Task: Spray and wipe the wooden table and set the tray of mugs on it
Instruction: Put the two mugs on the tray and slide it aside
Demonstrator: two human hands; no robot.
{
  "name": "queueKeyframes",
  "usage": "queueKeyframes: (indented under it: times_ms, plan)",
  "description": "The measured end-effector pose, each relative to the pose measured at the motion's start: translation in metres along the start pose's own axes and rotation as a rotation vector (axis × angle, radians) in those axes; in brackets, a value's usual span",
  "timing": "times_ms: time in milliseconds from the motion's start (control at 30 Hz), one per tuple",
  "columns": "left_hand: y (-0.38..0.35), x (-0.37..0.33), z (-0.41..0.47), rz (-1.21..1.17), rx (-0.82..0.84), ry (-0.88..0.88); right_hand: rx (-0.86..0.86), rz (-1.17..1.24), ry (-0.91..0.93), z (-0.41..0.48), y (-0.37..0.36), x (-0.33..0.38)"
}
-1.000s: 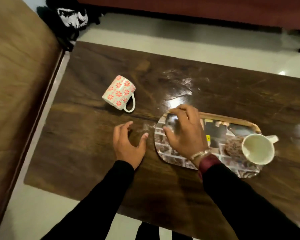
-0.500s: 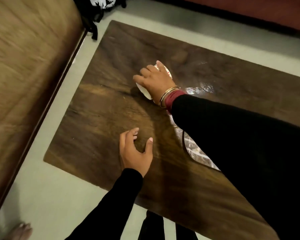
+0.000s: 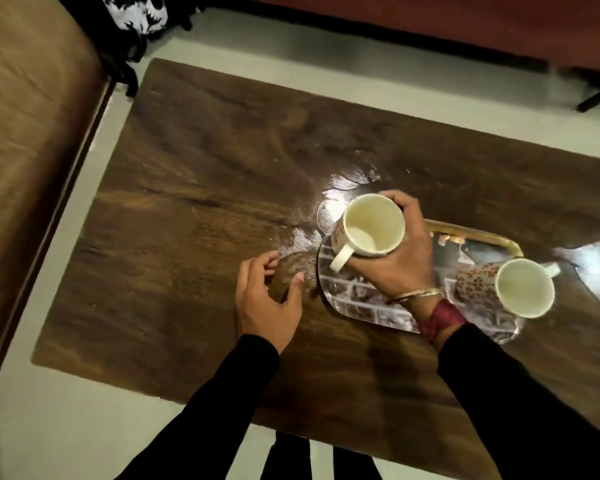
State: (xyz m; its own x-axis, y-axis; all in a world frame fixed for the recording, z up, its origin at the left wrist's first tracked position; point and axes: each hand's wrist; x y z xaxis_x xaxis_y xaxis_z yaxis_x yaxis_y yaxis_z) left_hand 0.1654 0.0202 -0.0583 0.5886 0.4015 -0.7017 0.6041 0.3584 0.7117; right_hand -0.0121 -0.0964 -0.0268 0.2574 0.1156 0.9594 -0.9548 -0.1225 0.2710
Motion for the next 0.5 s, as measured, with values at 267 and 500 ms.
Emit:
queueKeyframes:
  times_ms: [267, 500]
  plan:
    - [-0.019, -0.016, -0.014, 0.021, 0.087, -0.022, 0.084, 0.004, -0.055, -0.016, 0.023, -0.031]
    - [-0.027, -0.020, -0.016, 0.031, 0.115, -0.006, 0.078, 0.024, -0.104, -0.025, 0.019, -0.034]
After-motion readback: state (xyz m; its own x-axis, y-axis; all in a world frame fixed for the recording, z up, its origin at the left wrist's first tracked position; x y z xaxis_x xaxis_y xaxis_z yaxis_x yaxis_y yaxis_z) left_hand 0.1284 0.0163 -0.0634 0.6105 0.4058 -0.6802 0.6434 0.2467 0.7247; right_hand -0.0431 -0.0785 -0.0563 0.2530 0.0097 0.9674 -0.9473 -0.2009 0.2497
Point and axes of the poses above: each hand's wrist, its own z-axis towards the middle knuckle, its own y-axis out of the back of the hand, x = y × z, and after that the axes turned 9 degrees about z, right-handed
